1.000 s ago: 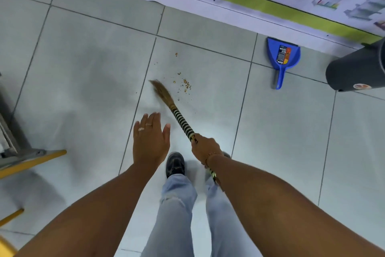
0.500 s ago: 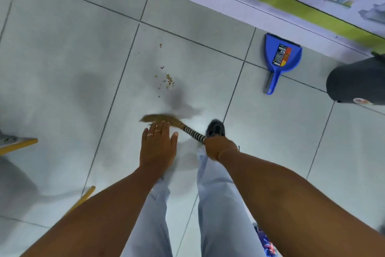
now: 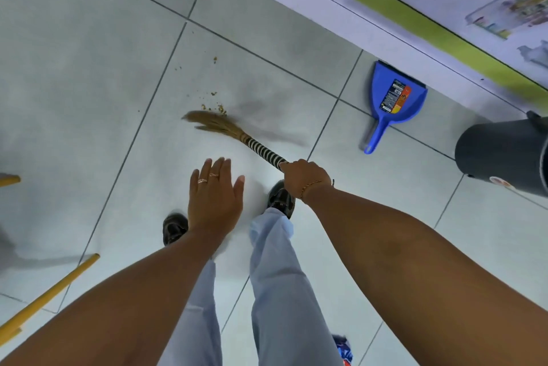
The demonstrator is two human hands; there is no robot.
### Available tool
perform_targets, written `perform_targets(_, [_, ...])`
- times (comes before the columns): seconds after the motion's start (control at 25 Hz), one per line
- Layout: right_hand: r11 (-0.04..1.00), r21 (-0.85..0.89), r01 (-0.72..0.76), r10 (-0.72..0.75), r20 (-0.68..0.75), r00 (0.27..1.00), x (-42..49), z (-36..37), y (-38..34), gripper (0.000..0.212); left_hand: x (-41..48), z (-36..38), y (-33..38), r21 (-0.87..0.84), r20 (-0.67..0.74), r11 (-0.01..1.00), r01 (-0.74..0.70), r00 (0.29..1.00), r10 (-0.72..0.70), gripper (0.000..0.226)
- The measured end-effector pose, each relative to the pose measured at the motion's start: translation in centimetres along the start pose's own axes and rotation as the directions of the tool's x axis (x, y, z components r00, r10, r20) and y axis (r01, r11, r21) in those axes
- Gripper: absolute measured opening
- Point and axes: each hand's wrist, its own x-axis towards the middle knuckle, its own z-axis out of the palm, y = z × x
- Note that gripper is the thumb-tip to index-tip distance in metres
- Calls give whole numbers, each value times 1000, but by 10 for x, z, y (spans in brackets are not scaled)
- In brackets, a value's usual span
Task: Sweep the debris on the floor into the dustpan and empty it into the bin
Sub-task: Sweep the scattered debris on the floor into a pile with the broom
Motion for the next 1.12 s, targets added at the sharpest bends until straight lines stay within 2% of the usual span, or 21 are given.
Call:
perform_targets(0.12, [991,-38,128,-129,-26,991,-17,9,19,41,5,-2,4,-44,-10,998,51,999,-52,44])
perform_targets(0.24, [971,-92,221,-218,44,975,-35,17,40,49,-1,-1,11,-65,-9,993,97,995,-98,43])
perform_targets(0.32, [952,-187,242,-218,141,966,-39,22,50,47,-9,4,14,-48,8,994,100,995,-99,49])
perform_targets(0.4, [937,-281,206,-161,176,971,-35,28,57,42,-17,9,15,-35,16,995,97,995,-97,56])
perform_targets(0.52, [964,-261,47,-20,107,994,-26,31,65,40,-24,20,19,-27,49,996,86,995,-85,61])
perform_targets(0.64, [968,-252,-11,22,44,999,-14,21,61,40,-25,26,22,-40,54,996,85,995,-83,64])
perform_targets(0.76, [968,-251,-16,20,15,1000,-4,9,49,39,-24,25,23,-60,46,994,95,995,-93,55])
perform_targets(0.88, [971,-238,-5,0,-20,1000,4,-2,37,39,-23,22,20,-55,32,994,97,995,-96,61])
perform_targets(1.12, [976,-148,159,-173,-91,981,-24,5,44,51,-26,5,6,-91,-2,988,126,992,-127,46])
